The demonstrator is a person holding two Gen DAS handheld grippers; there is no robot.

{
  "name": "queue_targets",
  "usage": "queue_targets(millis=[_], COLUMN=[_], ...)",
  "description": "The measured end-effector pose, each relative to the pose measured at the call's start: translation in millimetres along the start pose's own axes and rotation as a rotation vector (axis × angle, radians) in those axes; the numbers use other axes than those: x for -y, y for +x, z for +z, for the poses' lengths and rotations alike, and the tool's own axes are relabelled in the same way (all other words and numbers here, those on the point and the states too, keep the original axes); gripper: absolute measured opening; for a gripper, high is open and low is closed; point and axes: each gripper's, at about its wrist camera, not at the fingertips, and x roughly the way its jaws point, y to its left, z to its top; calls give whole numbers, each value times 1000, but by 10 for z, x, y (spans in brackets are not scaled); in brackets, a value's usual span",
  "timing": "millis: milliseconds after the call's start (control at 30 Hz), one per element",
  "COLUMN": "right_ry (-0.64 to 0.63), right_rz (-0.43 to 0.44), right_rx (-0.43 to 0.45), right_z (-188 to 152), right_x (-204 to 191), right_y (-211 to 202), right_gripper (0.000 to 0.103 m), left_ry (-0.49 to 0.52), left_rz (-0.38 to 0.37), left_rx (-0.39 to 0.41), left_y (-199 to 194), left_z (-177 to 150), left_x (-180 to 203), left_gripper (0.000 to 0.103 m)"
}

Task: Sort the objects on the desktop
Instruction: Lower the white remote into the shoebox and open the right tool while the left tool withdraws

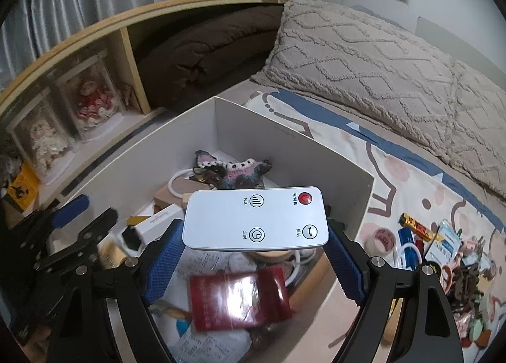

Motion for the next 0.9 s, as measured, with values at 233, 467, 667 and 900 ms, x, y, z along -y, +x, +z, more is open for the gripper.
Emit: queue_targets(millis=[233, 467, 667, 900], right_ry=[29, 96, 152, 159], right_rz=[7, -1, -6, -91], right_rx=[-96, -178, -213, -223], right_z=[167, 269, 355, 439], right_x=[-2, 79, 138, 189], right_y=[394, 800, 950, 970], right_gripper=[86, 86, 86, 86], left_ry=[2, 6, 16, 23], left_rz=[-24, -43, -57, -69], left_rx=[8, 17, 17, 21], left_y=[-20, -26, -23, -26], left_z=[13, 29, 38, 49], left_x=[26, 73, 130, 162], left_gripper=[48, 48, 48, 48])
